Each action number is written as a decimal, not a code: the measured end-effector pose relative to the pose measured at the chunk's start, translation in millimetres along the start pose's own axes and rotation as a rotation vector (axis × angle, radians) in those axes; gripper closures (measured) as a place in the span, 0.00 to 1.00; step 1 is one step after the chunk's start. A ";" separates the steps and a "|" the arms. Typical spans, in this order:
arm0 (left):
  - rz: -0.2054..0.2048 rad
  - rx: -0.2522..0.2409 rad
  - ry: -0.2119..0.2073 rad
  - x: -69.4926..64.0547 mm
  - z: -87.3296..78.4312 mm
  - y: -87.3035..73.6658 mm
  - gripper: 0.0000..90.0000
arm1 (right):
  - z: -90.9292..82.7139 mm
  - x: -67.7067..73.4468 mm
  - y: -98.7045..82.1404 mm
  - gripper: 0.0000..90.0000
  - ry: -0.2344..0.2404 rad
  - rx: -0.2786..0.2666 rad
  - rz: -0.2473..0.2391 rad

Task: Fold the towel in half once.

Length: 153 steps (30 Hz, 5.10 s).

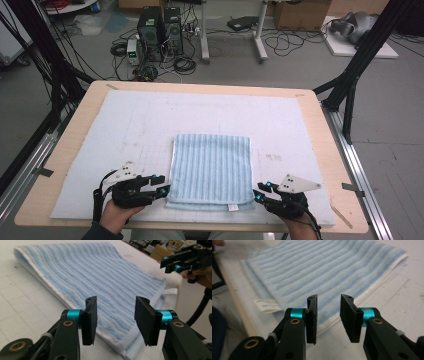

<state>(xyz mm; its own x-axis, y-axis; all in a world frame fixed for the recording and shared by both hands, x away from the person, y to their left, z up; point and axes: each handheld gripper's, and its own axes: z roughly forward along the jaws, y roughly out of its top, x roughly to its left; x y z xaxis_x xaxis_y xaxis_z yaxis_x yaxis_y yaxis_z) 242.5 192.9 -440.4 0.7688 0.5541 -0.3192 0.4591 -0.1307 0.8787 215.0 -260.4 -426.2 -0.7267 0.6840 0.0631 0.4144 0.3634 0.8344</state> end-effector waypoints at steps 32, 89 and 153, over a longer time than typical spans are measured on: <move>0.046 0.176 0.043 -1.9 26.6 -1.1 1.00 | 24.3 5.1 2.2 0.98 -0.010 0.084 0.005; 0.205 0.226 -0.042 -19.9 15.4 -11.7 0.75 | 19.1 6.0 4.5 0.81 -0.017 0.064 0.018; 0.115 0.094 -0.179 -24.5 -7.5 -1.1 0.96 | -0.2 13.4 9.0 0.98 0.070 0.074 -0.033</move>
<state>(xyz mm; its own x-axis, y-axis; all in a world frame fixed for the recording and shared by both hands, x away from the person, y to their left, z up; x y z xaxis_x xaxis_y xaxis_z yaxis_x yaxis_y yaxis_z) 219.9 185.6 -430.9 0.8815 0.3774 -0.2838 0.3967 -0.2658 0.8786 208.9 -248.1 -417.8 -0.7763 0.6256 0.0766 0.4269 0.4326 0.7941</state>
